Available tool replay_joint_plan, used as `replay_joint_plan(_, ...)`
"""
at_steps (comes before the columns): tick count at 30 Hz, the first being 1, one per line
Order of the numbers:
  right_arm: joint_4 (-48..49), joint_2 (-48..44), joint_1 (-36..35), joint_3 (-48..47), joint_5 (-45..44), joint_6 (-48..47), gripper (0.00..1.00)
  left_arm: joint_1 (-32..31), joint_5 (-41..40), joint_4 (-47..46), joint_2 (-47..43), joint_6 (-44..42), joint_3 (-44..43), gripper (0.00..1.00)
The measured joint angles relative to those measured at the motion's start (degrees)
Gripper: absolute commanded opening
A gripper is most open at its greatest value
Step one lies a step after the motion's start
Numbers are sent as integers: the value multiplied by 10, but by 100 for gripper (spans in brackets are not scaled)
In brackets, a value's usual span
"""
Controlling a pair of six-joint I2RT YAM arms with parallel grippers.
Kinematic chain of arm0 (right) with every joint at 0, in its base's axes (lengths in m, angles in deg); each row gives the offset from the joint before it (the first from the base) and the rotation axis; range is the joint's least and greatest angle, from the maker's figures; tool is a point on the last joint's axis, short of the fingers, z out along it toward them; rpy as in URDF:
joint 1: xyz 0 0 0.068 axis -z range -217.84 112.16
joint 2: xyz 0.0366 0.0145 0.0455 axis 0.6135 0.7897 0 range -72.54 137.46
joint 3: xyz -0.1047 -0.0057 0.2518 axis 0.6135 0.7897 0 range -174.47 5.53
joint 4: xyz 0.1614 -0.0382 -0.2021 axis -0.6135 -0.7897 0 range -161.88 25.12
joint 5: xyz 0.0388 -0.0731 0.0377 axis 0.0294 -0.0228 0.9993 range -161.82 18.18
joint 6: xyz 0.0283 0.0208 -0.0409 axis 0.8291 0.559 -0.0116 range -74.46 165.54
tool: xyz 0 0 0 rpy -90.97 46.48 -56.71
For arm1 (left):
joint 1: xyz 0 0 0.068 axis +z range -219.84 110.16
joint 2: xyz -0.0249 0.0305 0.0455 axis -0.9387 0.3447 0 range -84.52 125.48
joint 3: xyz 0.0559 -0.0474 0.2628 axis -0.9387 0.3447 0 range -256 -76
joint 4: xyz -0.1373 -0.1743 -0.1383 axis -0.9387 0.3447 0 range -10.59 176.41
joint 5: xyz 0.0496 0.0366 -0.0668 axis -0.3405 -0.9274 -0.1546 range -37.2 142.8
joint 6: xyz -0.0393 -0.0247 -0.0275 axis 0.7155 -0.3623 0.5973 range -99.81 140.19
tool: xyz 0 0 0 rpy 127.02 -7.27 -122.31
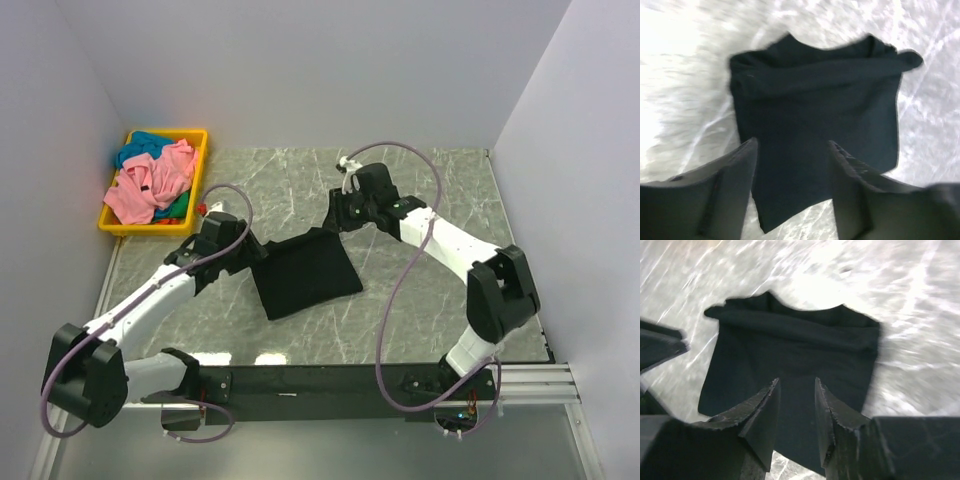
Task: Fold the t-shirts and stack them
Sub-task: Fold the tshirt
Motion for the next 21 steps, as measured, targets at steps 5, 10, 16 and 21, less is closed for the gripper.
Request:
replay_joint_plan(5,37,80,21,-7,117,-18,38,3,48,-85,67,-1,9,33)
replay_joint_plan(10,44,209,43,-73,199,-23,37,41,76,-150,169,1,5,24)
replay_joint_plan(16,70,331,79,-152,268,27,35,105,130,-217,289,27,-19,19)
replay_joint_plan(21,118,375,107,-178,314,115,35,120,152,-266,346,37,-59,22)
